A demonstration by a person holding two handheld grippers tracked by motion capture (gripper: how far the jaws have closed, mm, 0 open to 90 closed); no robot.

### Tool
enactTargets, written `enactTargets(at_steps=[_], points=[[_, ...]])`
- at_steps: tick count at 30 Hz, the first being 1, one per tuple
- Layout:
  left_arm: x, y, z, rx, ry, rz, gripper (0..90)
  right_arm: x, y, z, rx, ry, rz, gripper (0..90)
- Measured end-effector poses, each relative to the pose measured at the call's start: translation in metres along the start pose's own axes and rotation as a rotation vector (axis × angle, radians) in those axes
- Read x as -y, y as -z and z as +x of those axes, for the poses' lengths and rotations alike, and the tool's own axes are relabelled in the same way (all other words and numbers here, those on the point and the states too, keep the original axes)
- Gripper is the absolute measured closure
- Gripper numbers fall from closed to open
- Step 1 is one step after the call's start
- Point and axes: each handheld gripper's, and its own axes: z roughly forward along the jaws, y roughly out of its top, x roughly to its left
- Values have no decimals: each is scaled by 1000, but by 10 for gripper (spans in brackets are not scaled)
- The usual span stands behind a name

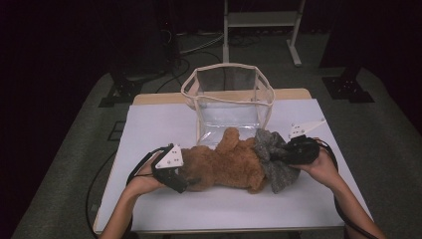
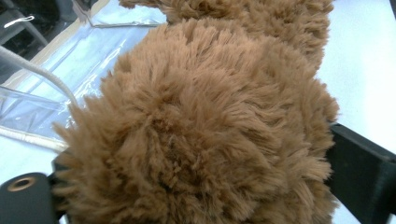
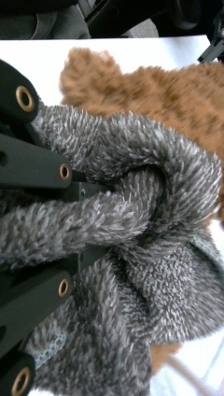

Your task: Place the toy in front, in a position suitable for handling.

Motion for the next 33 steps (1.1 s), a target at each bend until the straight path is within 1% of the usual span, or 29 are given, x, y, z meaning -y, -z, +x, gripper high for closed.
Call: enactTargets(at_steps=[3, 4, 5, 7, 8, 9, 11, 13, 15, 18, 19, 20, 21, 22, 23, 24, 25, 26, 27, 28, 29, 31, 32, 33], points=[[-2, 1, -1, -20, 3, 12, 221, 6, -6, -2, -11, -20, 2, 748], [-3, 1, -1, -30, 1, 15, 255, 7, -11, -1, -20, -23, 5, 748], [-4, 2, -2, -29, 6, 14, 291, 7, -16, 0, -27, -19, 11, 748], [-5, 5, -2, -39, 6, 3, 338, 7, -26, 3, -57, -27, 5, 754], [-5, 7, -1, -38, 11, 1, 348, 6, -27, 4, -67, -28, 0, 757], [-6, 9, -1, -44, 7, -11, 361, 5, -28, 5, -83, -27, -8, 760], [-7, 13, 0, -29, 25, -34, 378, 3, -28, 7, -123, -22, -36, 766], [-10, 14, -1, -28, 16, -24, 382, -1, -27, 11, -145, -13, -47, 769], [-12, 15, -2, -8, 16, -28, 383, -4, -27, 14, -152, -2, -46, 770], [-13, 21, -4, 8, 14, -28, 385, -10, -24, 21, -183, 14, -57, 772], [-13, 22, -5, 7, 14, -25, 385, -11, -24, 24, -192, 23, -59, 771], [-12, 24, -5, 7, 15, -10, 384, -13, -24, 26, -193, 30, -60, 771], [-11, 24, -4, 2, 14, 1, 383, -15, -25, 29, -182, 42, -49, 771], [-9, 23, -3, -17, 8, 20, 376, -16, -27, 30, -170, 50, -39, 770], [-9, 23, -1, -27, 13, 28, 347, -18, -31, 29, -153, 52, -29, 768], [-8, 25, 2, -41, 25, 23, 321, -18, -33, 28, -142, 46, -28, 768], [-9, 27, 4, -52, 43, 3, 292, -19, -38, 24, -113, 42, -22, 767], [-9, 31, 7, -59, 52, -17, 270, -20, -41, 21, -90, 31, -17, 766], [-11, 33, 7, -66, 49, -31, 256, -20, -44, 17, -75, 19, -14, 766], [-12, 35, 7, -66, 45, -43, 256, -20, -47, 13, -66, 6, -12, 765], [-14, 37, 5, -64, 29, -47, 256, -20, -49, 9, -60, -7, -14, 765], [-17, 40, 2, -74, -8, -60, 256, -19, -52, 3, -53, -24, -16, 764], [-18, 42, 1, -81, -18, -75, 248, -19, -53, 0, -51, -32, -17, 763], [-19, 45, 1, -84, -19, -94, 246, -19, -53, -2, -50, -36, -19, 763]])
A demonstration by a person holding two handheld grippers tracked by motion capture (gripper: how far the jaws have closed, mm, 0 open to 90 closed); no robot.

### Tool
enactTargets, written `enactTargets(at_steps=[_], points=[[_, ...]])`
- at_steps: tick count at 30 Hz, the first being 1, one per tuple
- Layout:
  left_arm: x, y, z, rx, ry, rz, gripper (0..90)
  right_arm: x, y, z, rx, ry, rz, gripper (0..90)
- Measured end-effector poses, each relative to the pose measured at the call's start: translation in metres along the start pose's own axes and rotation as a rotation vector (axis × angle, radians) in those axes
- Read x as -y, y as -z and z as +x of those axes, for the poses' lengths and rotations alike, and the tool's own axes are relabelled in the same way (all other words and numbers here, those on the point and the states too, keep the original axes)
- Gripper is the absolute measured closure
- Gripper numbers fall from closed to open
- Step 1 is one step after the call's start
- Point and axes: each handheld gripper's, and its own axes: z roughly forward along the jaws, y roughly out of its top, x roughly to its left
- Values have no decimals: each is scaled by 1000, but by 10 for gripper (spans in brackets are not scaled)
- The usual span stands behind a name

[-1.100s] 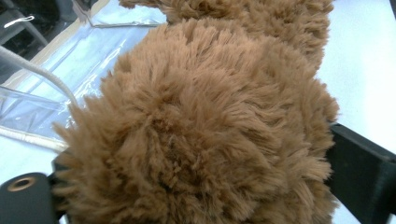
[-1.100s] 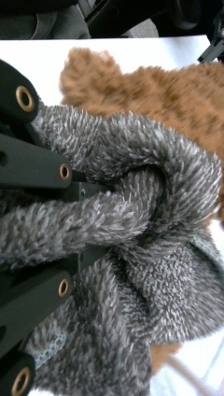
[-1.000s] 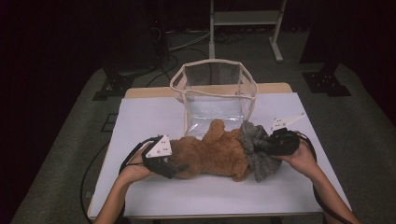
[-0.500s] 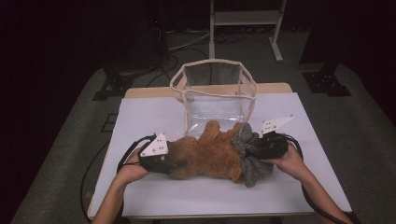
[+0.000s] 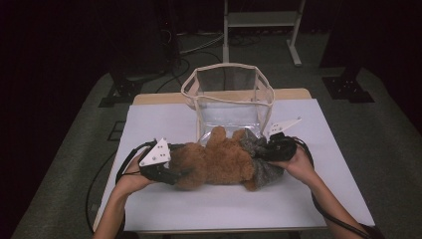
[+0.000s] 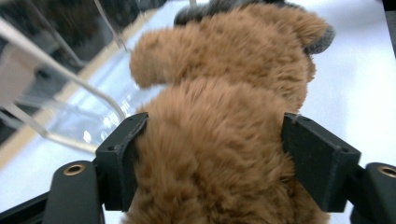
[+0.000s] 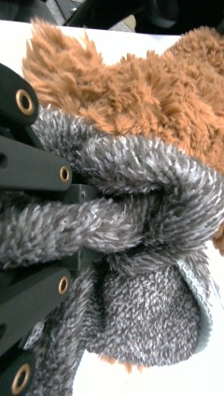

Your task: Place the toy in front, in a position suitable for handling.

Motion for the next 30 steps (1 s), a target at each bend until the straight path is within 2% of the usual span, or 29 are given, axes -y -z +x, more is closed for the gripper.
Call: enactTargets(at_steps=[2, 3, 4, 6, 8, 10, 13, 15, 18, 21, 23, 25, 27, 30], points=[[-4, 6, -1, -3, -12, -44, 243, 0, -1, -1, -2, -9, 0, 762], [-4, 6, -1, -3, -12, -44, 242, 0, -1, -1, 2, -9, -1, 762], [-9, 10, -5, 5, -36, -60, 242, -1, -2, -1, 4, -4, 1, 760], [-13, 7, -9, 31, -55, -60, 242, -2, -4, 1, 6, -1, 1, 760], [-12, 0, -13, 48, -88, -14, 236, -2, -3, 0, 11, 2, -1, 759], [-7, -9, -13, 60, -89, 17, 236, -2, -2, -3, 16, -9, -6, 758], [10, -25, -11, 49, -88, 92, 226, 2, -3, -6, 31, -21, 7, 758], [18, -32, -9, 29, -86, 103, 204, 4, -5, -7, 22, -19, 13, 758], [21, -35, -1, 6, -78, 110, 211, 2, -9, -2, -10, -12, 18, 760], [20, -38, 9, -24, -90, 152, 226, -2, -10, 8, -45, 11, 25, 761], [20, -41, 16, -38, -79, 162, 234, -6, -11, 20, -81, 42, 30, 761], [19, -44, 22, -29, -83, 176, 232, -9, -12, 30, -92, 75, 31, 761], [16, -43, 24, -17, -86, 181, 229, -11, -12, 35, -72, 97, 36, 759], [9, -41, 19, 10, -88, 142, 221, -6, -8, 24, -51, 61, 23, 758]])
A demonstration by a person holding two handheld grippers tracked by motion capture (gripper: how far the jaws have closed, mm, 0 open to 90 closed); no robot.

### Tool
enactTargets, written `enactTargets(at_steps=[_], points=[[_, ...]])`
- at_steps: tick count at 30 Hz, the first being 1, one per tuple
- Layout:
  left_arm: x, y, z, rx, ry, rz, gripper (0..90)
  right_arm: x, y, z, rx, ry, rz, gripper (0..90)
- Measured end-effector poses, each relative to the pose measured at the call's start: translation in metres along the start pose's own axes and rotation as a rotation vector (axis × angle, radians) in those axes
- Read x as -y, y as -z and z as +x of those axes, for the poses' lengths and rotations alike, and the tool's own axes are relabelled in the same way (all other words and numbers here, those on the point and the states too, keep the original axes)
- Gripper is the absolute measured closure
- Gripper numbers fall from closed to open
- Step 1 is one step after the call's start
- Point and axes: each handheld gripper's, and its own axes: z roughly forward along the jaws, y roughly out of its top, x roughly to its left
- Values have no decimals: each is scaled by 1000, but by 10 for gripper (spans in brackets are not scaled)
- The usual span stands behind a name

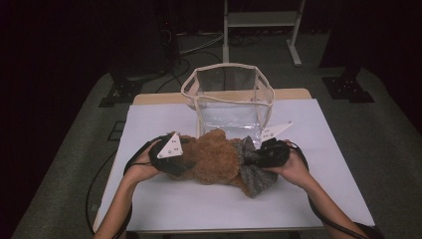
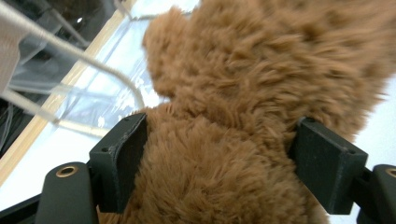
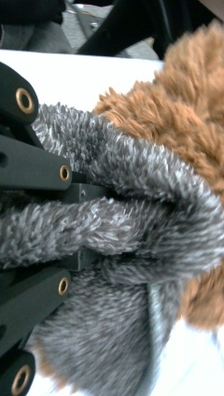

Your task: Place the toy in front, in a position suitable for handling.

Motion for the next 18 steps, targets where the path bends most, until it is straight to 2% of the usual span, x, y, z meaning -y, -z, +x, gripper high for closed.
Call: enactTargets(at_steps=[3, 7, 10, 14, 18], points=[[-14, 0, -10, 34, -44, -43, 198, 10, 8, -9, 0, -46, -40, 757], [-35, -8, -24, 75, -117, -53, 151, 20, 20, -11, -2, -74, -80, 756], [-47, -17, -28, 97, -127, -66, 114, 23, 28, -10, 3, -77, -100, 756], [-55, -33, -30, 125, -127, -55, 85, 26, 35, -8, -1, -75, -121, 755], [-60, -49, -31, 111, -145, -24, 31, 29, 34, -9, -8, -83, -118, 755]])
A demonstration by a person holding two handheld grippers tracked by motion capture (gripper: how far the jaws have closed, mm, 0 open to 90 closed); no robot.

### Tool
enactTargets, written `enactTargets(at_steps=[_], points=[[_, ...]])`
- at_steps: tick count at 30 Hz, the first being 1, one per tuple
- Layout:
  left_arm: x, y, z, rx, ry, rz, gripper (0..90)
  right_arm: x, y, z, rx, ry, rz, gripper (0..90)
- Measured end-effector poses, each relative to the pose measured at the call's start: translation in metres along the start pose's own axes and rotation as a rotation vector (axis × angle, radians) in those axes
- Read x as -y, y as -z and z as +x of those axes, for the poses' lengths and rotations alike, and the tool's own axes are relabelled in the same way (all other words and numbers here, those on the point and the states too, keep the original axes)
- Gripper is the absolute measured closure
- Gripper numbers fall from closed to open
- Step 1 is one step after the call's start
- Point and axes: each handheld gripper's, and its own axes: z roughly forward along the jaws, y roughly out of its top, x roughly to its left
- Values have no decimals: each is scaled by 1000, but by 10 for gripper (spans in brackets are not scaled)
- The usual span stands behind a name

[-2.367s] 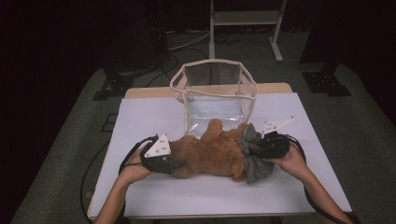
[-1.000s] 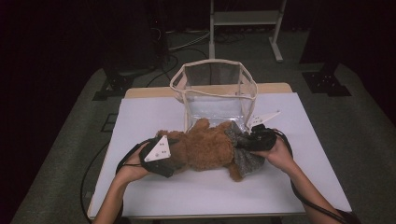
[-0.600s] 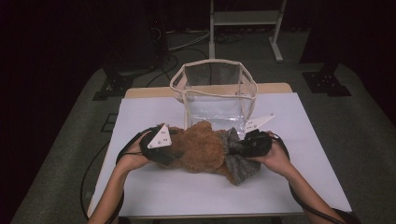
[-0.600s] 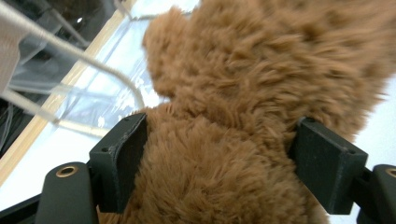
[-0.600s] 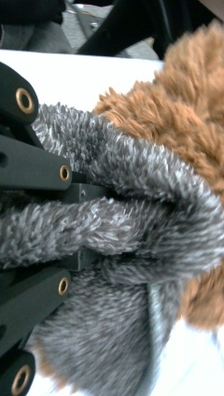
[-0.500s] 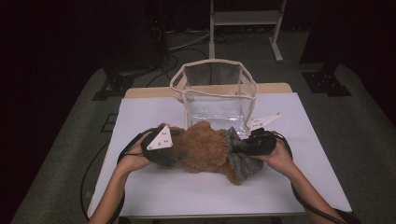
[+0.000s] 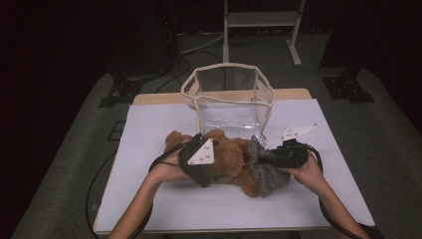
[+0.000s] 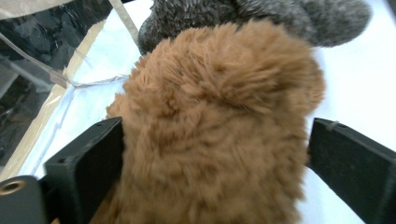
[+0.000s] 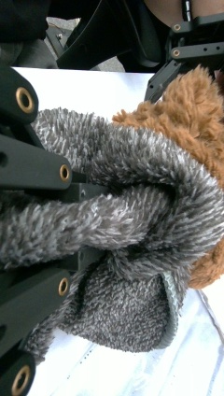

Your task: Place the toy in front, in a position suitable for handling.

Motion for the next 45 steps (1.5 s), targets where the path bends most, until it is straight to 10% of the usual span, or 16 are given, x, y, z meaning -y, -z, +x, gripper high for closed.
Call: enactTargets(at_steps=[6, 12, 22, 27, 35, 45], points=[[-3, -20, 1, -26, -42, 68, 25, 2, -8, -2, -6, -7, 21, 755], [-11, -16, 0, -70, -32, 92, 362, 0, -20, -2, -16, -3, 38, 752], [-28, 16, 3, 92, 74, -63, 434, -22, 5, 24, -28, 82, -26, 752], [-36, 8, -3, 157, 61, -41, 405, -21, 19, 39, -18, 123, -28, 752], [-43, -12, -5, 177, 32, 34, 88, 8, 22, 14, -13, 18, -39, 752], [-52, -39, -20, 188, -59, 112, 0, 14, 23, 9, -13, -5, -25, 750]])
